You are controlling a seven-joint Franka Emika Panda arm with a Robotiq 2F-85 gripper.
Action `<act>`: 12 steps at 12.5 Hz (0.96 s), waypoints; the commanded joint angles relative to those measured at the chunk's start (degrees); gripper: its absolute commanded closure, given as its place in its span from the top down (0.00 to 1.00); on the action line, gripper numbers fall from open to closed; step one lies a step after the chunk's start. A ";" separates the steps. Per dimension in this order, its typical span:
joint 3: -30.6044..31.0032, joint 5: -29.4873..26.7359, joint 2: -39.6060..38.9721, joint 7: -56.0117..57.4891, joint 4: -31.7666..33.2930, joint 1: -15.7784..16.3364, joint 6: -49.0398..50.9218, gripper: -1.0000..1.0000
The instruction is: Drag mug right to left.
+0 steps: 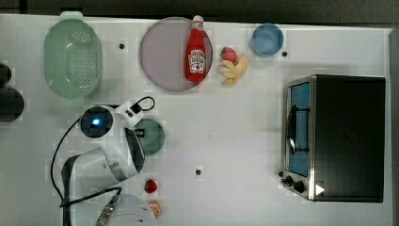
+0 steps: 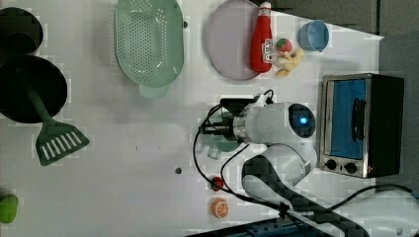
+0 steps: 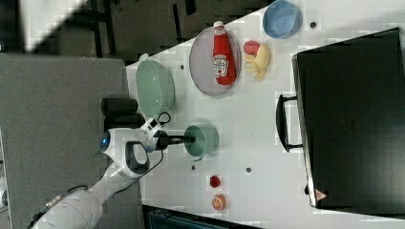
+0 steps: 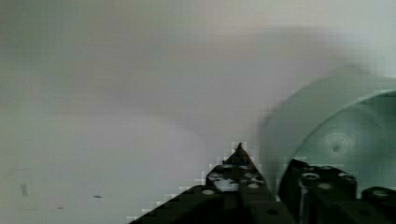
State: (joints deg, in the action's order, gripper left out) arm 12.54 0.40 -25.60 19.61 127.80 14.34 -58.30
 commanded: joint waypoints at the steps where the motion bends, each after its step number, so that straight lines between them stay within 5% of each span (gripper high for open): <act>1: -0.14 0.04 -1.20 -5.54 -4.13 4.48 2.03 0.17; 9: -0.14 0.04 -5.96 -15.73 -11.90 10.03 3.48 0.17; 12: -0.26 0.03 -6.54 -15.75 -12.96 10.69 4.24 0.41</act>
State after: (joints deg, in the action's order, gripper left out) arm 12.99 0.65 -32.45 8.30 116.61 24.56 -54.36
